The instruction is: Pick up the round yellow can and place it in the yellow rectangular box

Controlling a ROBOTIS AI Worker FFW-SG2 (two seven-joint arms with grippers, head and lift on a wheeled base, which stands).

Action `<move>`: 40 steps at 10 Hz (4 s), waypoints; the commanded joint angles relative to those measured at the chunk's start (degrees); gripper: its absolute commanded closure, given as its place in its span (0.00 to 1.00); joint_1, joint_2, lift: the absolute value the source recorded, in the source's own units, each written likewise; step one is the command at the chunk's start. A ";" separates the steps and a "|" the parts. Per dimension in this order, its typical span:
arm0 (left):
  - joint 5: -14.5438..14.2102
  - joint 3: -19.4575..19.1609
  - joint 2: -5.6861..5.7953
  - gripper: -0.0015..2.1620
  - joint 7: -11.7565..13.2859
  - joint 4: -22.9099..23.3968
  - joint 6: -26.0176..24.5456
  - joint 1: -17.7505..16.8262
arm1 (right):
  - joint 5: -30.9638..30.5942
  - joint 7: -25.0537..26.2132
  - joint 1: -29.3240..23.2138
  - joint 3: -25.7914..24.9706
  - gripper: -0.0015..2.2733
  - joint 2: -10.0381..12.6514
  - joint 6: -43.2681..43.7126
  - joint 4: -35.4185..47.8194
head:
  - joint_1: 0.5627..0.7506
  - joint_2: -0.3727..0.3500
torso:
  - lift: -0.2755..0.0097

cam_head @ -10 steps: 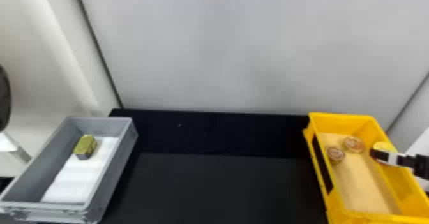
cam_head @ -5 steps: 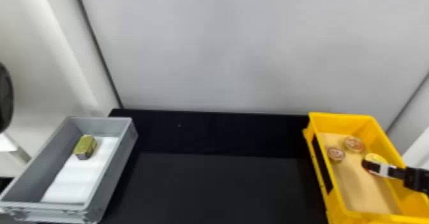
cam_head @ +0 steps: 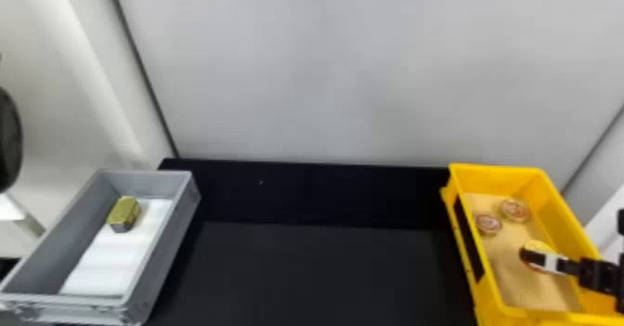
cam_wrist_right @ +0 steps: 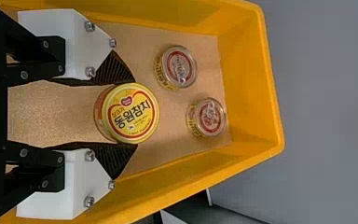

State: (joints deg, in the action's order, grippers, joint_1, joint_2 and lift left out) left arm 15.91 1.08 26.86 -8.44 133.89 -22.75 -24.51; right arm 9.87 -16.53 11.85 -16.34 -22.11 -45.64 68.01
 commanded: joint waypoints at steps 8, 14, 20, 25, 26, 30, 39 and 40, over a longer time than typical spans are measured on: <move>0.00 0.24 -0.30 0.06 0.09 -0.21 0.32 -0.19 | -0.55 2.29 1.95 2.63 0.15 -0.30 -2.63 -5.08 | 0.53 0.59 | 0.93; 0.00 -0.11 -0.39 0.06 0.17 -0.21 0.06 0.16 | 0.06 3.78 0.54 2.45 0.07 -0.30 -9.84 18.91 | 0.53 0.59 | 0.93; 0.00 -0.46 -2.85 0.06 0.00 -0.56 -0.11 1.92 | -13.30 5.98 3.00 5.27 0.07 0.05 -19.69 55.30 | 0.53 0.59 | 0.93; 0.09 -2.04 -4.00 0.06 0.00 -0.38 0.24 3.77 | -29.48 7.92 9.33 11.68 0.09 0.40 -10.46 66.46 | 0.53 0.59 | 0.93; 0.09 -2.22 -4.09 0.06 -0.09 -0.29 0.32 4.03 | -33.79 7.92 10.30 13.53 0.11 0.58 -6.06 67.25 | 0.53 0.59 | 0.93; 0.09 -3.71 -4.96 0.06 -0.35 -0.12 1.29 5.35 | -38.71 13.46 11.62 14.58 0.10 -0.21 24.19 66.63 | 0.53 0.59 | 0.93; 0.09 -4.77 -7.95 0.06 -1.58 -1.61 4.99 7.28 | -41.09 23.65 9.59 15.37 0.11 -1.09 38.17 67.95 | 0.53 0.59 | 0.93; 0.09 -4.50 -8.04 0.06 -1.58 -1.61 4.99 7.02 | -41.17 23.74 9.24 15.29 0.11 -0.91 37.99 68.04 | 0.53 0.59 | 0.93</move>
State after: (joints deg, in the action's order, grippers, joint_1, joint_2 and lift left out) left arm 15.98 -3.73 18.80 -10.02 132.30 -17.62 -17.17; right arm -31.27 7.14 21.41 -0.92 -23.17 -7.34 135.90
